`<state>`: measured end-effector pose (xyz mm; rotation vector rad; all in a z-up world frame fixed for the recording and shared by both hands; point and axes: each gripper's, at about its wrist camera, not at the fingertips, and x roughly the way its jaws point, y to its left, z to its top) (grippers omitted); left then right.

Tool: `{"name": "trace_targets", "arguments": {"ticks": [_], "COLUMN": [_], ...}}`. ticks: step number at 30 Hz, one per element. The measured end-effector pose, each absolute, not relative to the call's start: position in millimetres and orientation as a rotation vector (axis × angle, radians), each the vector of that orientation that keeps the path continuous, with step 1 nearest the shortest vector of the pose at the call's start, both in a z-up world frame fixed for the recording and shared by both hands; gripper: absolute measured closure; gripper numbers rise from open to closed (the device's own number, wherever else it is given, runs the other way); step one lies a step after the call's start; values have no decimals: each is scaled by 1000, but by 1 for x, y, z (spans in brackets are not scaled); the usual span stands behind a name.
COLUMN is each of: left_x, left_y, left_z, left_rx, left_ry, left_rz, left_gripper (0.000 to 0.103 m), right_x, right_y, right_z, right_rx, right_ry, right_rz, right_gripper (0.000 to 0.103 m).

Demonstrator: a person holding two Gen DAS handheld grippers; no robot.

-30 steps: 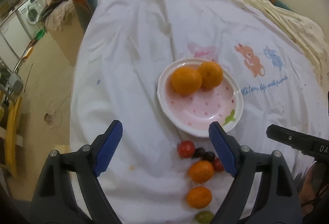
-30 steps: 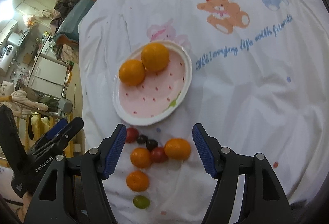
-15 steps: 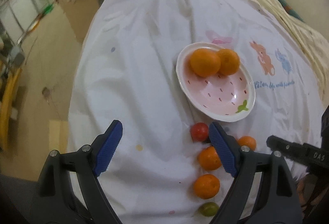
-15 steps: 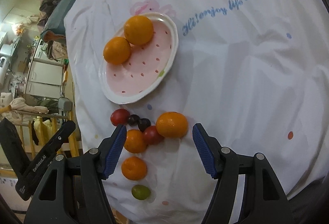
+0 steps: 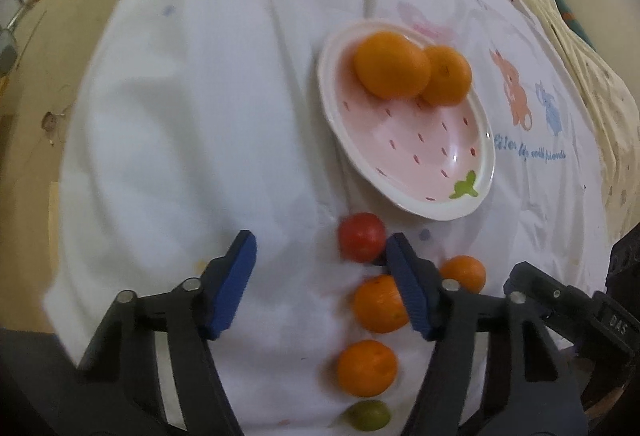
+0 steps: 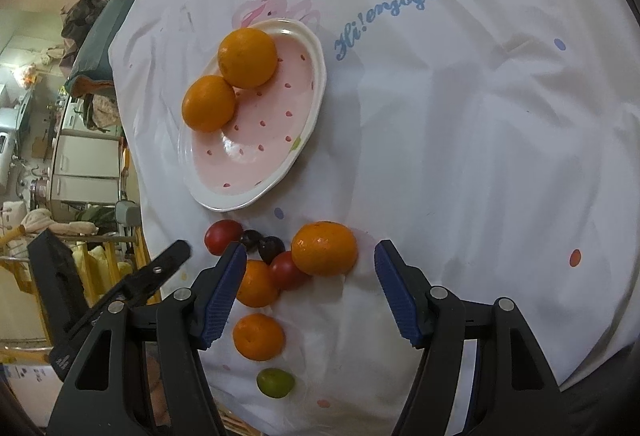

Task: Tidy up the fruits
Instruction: 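Grasp the red cherry tomato with the left gripper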

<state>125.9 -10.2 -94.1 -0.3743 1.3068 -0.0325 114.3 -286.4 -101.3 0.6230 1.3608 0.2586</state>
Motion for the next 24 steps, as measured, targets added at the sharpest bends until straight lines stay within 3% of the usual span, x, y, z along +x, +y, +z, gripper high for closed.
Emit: {"name": "trace_targets", "arguments": {"ticks": [2, 9, 12, 24], "left_x": [131, 139, 140, 130], "left_y": [-20, -37, -37, -11], "left_z": [-100, -114, -118, -86], "left_rx": [-380, -358, -381, -367], "left_ry": [1327, 1375, 1393, 1318], "left_rz": [-48, -35, -49, -42], "left_gripper": [44, 63, 76, 77], "right_x": [114, 114, 115, 122], "right_y": [-288, -295, -297, -276], "right_z": [-101, -101, -101, -88], "right_rx": [630, 650, 658, 581], "right_ry": [1359, 1356, 1353, 1343], "right_rz": [256, 253, 253, 328], "right_gripper": [34, 34, 34, 34]}}
